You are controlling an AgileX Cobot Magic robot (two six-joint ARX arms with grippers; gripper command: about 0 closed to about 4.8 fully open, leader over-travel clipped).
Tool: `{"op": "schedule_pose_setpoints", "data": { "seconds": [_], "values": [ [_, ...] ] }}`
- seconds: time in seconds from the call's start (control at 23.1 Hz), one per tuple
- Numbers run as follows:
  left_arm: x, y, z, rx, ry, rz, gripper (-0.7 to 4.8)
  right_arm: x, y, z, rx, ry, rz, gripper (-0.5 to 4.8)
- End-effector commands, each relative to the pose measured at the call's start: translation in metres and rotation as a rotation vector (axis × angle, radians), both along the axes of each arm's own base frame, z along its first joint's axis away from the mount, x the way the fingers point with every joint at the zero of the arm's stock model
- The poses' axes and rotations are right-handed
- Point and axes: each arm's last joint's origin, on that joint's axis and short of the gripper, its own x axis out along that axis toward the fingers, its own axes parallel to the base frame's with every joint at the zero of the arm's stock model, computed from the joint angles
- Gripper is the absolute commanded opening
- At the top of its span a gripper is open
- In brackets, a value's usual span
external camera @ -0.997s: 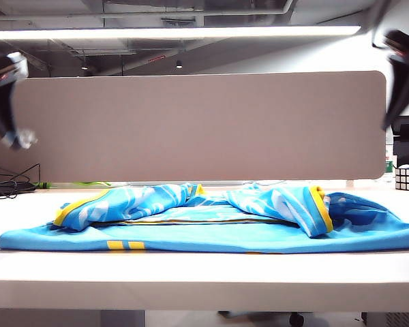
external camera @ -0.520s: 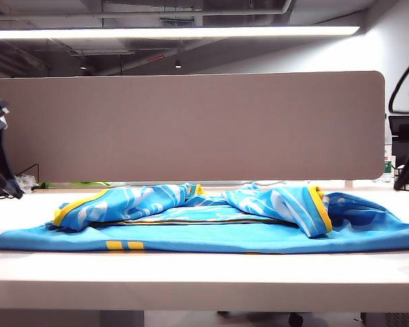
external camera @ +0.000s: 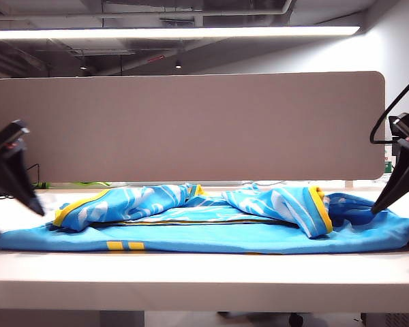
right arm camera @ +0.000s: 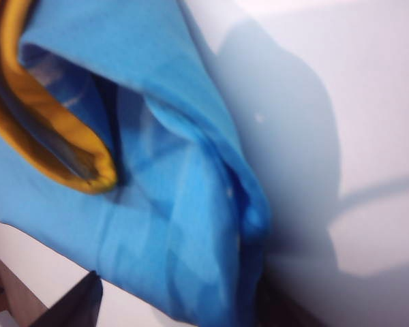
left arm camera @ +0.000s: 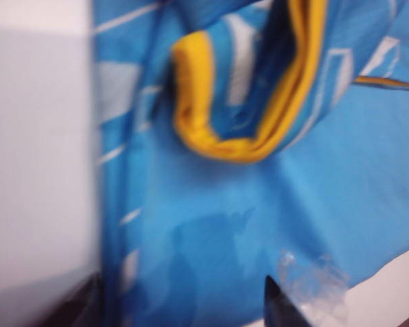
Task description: Fold the bottom side of the soccer jersey horizontally towards the center, about one-third of the way, then fold the sleeve back towards the center, creating a straight line along the edge of the the soccer jersey, and finally fold the bottom of the soccer jersey up towards the top, creating a neat rectangle.
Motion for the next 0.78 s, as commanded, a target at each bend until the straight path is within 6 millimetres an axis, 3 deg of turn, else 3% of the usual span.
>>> {"op": "schedule_pose_setpoints", "data": {
  "seconds": [0.04,0.26,0.3,0.35,0.43,0.61,0.78],
  "values": [
    [-0.001,-0.009,-0.014,0.012,0.067,-0.029,3.02,-0.001,0.004,-0.006,-0.025,0.039,-0.013,3.07],
    [0.003,-0.023,-0.020,0.014,0.058,-0.059,2.88,0.002,0.007,-0.006,-0.026,0.029,-0.024,3.05],
    [0.003,-0.023,-0.020,0.013,0.052,-0.059,2.59,0.003,0.009,-0.006,-0.026,0.025,-0.021,3.05],
    [0.004,-0.025,-0.020,0.013,0.040,-0.065,1.93,0.004,0.011,-0.006,-0.022,0.020,-0.026,2.95],
    [0.005,-0.028,-0.019,0.015,0.030,-0.076,1.34,0.005,0.011,-0.006,-0.036,0.015,-0.030,2.26],
    [0.006,-0.027,-0.020,0.062,0.003,-0.081,0.30,0.007,0.019,-0.005,-0.038,-0.012,0.000,0.17],
    [0.006,-0.027,-0.019,0.060,-0.005,-0.086,-0.05,0.007,0.020,-0.001,-0.040,-0.037,0.003,-0.03]
  ]
}}
